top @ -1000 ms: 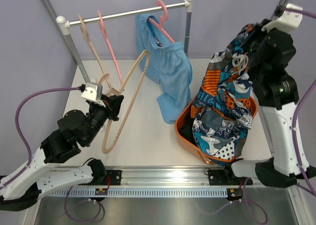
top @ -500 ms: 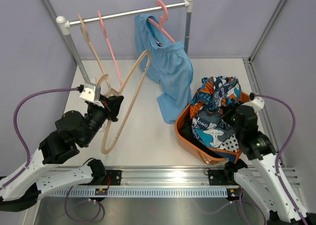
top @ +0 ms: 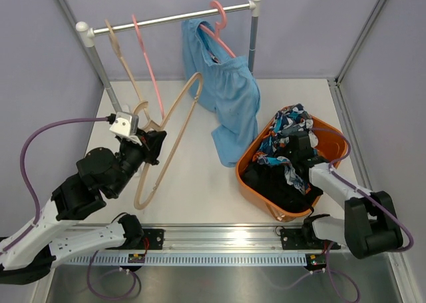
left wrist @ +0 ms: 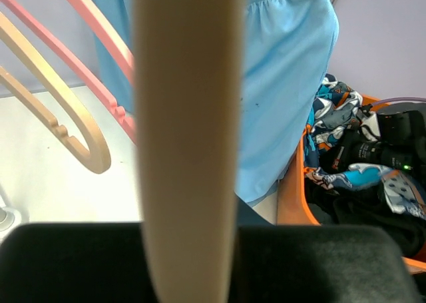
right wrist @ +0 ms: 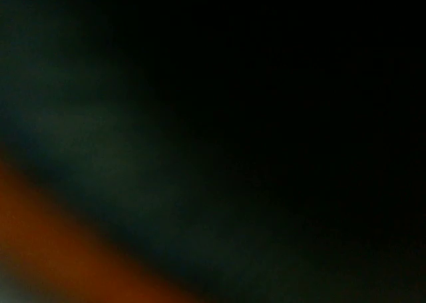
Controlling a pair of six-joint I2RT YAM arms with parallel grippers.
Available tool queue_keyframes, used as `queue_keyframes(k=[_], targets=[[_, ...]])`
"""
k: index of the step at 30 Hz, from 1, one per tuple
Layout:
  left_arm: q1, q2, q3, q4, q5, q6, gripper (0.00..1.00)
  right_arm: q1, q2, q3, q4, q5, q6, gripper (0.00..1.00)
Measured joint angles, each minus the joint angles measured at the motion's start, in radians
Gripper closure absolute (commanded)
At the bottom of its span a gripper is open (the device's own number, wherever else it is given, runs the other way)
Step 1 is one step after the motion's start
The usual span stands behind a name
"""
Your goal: Remove the shorts from the hanger
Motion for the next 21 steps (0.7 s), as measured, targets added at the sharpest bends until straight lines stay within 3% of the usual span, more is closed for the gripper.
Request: queue_keyframes(k=[4, 8, 12, 13, 16, 21], targets=[[0.000, 0.019, 0.032, -0.043, -0.013, -0.011, 1.00, -0.013, 0.048, -0.048, 0.130, -0.058, 0.046, 1.00], [0.000, 0.032, 0.055, -0.076, -0.023, -0.024, 1.00, -0.013, 0.006, -0.058, 0.129, -0.062, 0.055, 0.98], [0.000, 0.065, 0.093, -0.119, -0.038, -0.038, 1.00, -0.013, -0.131, -0.052, 0.039, -0.042, 0.043, 0.76], [0.000, 0.078, 0.106, -0.130, -0.042, -0.043, 1.00, -0.013, -0.163, -0.046, 0.015, -0.037, 0.038, 0.65], [0.000, 0.119, 0.143, -0.170, -0.059, -0.064, 1.00, -0.013, -0.274, -0.013, -0.063, -0.024, 0.014, 0.48], [0.000, 0.157, 0.165, -0.215, -0.082, -0.098, 1.00, -0.013, -0.422, 0.044, -0.151, -0.025, -0.028, 0.34]])
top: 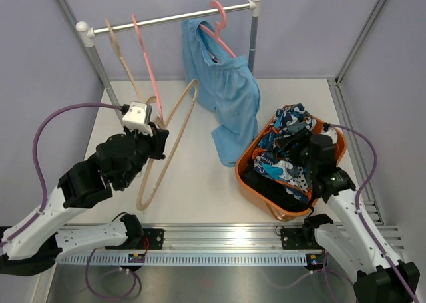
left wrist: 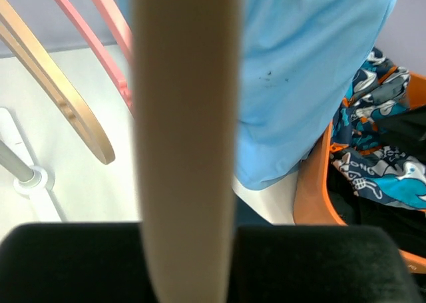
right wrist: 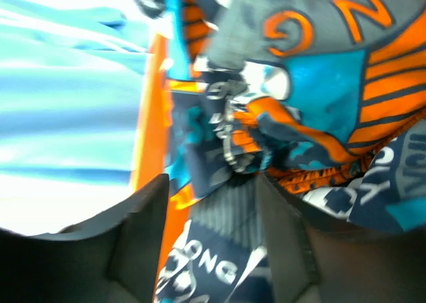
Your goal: Remove the shorts from the hanger
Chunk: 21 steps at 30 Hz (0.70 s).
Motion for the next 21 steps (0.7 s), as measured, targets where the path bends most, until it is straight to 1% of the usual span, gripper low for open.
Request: queue_keyframes(k=[2, 5, 15, 19, 21], targets=[[0.000, 0.019, 0.007, -0.018, -0.004, -0.007, 1.00, 0.000, -0.041, 0.031, -0.038, 0.000, -0.014, 0.31], [0.000, 0.063, 0.046, -0.028, -0.017, -0.011, 1.00, 0.000, -0.076, 0.084, -0.083, -0.002, -0.033, 0.29], [0.001, 0.274, 0.253, -0.028, -0.080, -0.010, 1.00, 0.000, -0.106, 0.216, -0.155, -0.013, -0.064, 0.26], [0.030, 0.353, 0.348, -0.032, -0.101, -0.005, 1.00, 0.000, -0.091, 0.268, -0.159, -0.043, -0.069, 0.26], [0.074, 0.393, 0.397, -0.035, -0.098, -0.002, 1.00, 0.000, -0.085, 0.288, -0.160, -0.063, -0.071, 0.26]])
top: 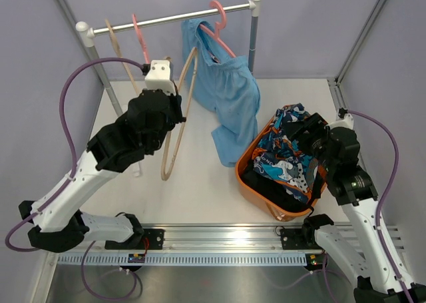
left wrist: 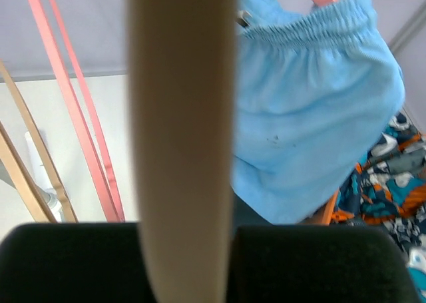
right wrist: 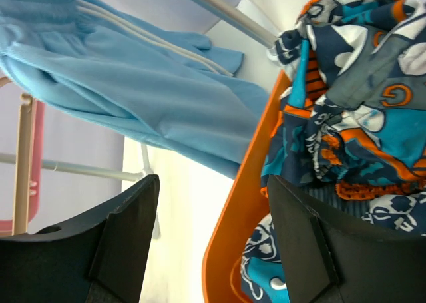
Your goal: Remove the shorts from the hanger
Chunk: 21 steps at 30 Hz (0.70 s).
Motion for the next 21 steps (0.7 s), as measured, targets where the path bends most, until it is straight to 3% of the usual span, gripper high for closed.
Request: queue_keyframes(k=[9, 17, 21], targets=[[0.257, 0.185, 0.215, -0.017, 0.120, 0.006, 1.00, 0.000, 0.012, 0.069, -0.010, -0.059, -0.014, 0.25], [0.380, 0.410, 0.504, -0.038, 0.240, 0.011, 1.00, 0.000, 0.013, 0.129, -0.043, -0.073, -0.046, 0.23], [0.436, 0.476, 0.570, -0.036, 0.294, 0.006, 1.00, 0.000, 0.011, 0.142, -0.058, -0.074, -0.066, 0.23]])
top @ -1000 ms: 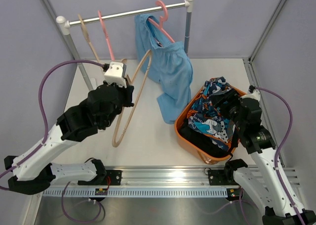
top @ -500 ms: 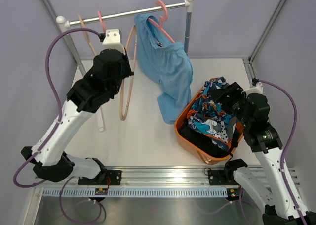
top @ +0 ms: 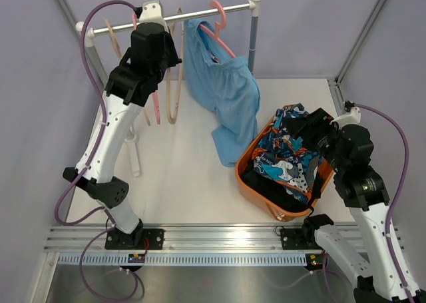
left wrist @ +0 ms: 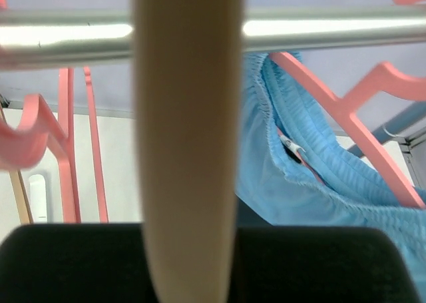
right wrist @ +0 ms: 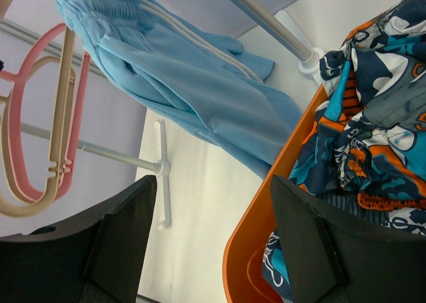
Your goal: Remove the shorts from the hanger
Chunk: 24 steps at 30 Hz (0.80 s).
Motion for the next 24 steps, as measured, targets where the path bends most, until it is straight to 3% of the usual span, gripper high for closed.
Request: queue_keyframes(k=[8, 24], targets=[[0.107, 0.076, 0.028, 0.029, 0.092, 0.013, 1.00, 0.000, -0.011, 0.019, -0.035, 0.000, -0.029, 0.22], [0.140, 0.170, 0.058, 0.067, 0.113, 0.084, 0.95, 0.000, -0.008, 0.016, -0.049, -0.026, -0.039, 0.22]])
